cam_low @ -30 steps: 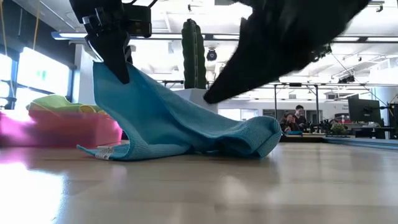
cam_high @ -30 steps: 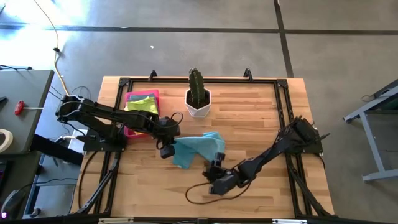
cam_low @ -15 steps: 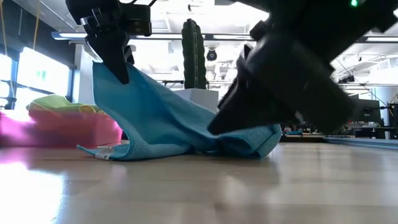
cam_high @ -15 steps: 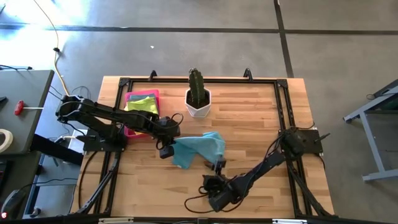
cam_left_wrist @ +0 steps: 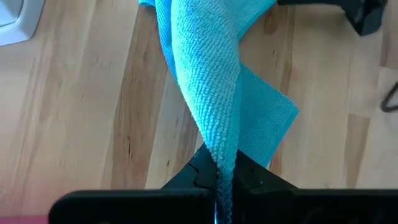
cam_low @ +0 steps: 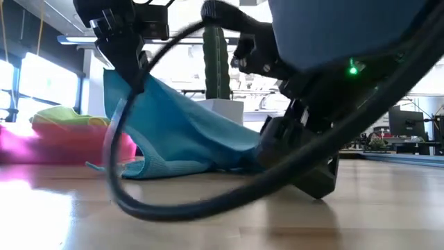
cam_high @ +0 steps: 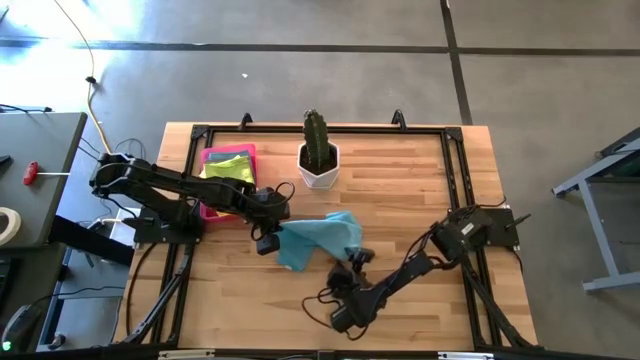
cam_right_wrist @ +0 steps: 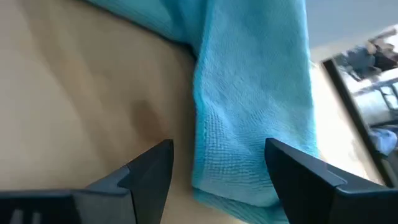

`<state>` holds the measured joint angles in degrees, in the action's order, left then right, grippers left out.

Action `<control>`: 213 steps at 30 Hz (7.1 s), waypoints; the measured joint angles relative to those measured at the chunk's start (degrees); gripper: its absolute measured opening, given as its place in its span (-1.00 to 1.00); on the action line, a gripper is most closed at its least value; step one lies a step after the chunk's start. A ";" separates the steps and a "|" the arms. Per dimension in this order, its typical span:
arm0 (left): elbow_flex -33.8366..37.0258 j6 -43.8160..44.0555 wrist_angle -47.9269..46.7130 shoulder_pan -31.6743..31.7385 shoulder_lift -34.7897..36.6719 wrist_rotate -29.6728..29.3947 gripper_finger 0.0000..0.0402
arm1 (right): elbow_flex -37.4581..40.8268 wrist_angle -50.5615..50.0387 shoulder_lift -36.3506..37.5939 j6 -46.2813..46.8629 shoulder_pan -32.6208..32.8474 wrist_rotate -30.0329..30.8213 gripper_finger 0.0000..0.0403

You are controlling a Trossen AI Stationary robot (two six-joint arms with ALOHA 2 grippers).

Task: Fold microfiber towels
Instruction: Fold the blue towel

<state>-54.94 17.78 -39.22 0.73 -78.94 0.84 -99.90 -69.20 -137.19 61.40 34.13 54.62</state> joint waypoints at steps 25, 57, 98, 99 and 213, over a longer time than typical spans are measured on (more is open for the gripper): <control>-0.01 -0.04 -0.66 0.00 0.00 1.92 -1.00 | -3.10 -20.79 4.34 3.15 0.88 -10.55 -0.82; -30.73 -1.66 -24.71 -15.83 1.29 -10.50 -1.00 | -3.12 -20.19 33.98 -16.82 5.15 -20.23 -1.00; -23.22 5.34 -7.70 -33.14 -29.80 -8.33 -1.00 | 32.62 36.39 34.63 -33.39 6.44 -46.74 -1.00; -23.95 4.39 -8.27 -33.09 -29.90 -8.36 -1.00 | 32.24 34.75 34.66 -34.17 6.07 -46.55 -1.00; 11.08 6.94 12.22 -13.96 -14.03 -12.94 -0.65 | 61.36 51.93 56.14 -0.21 -7.26 -31.11 -0.62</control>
<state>-43.87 24.72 -27.00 -13.23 -92.97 -12.10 -38.54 -17.27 -81.06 61.19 26.87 23.51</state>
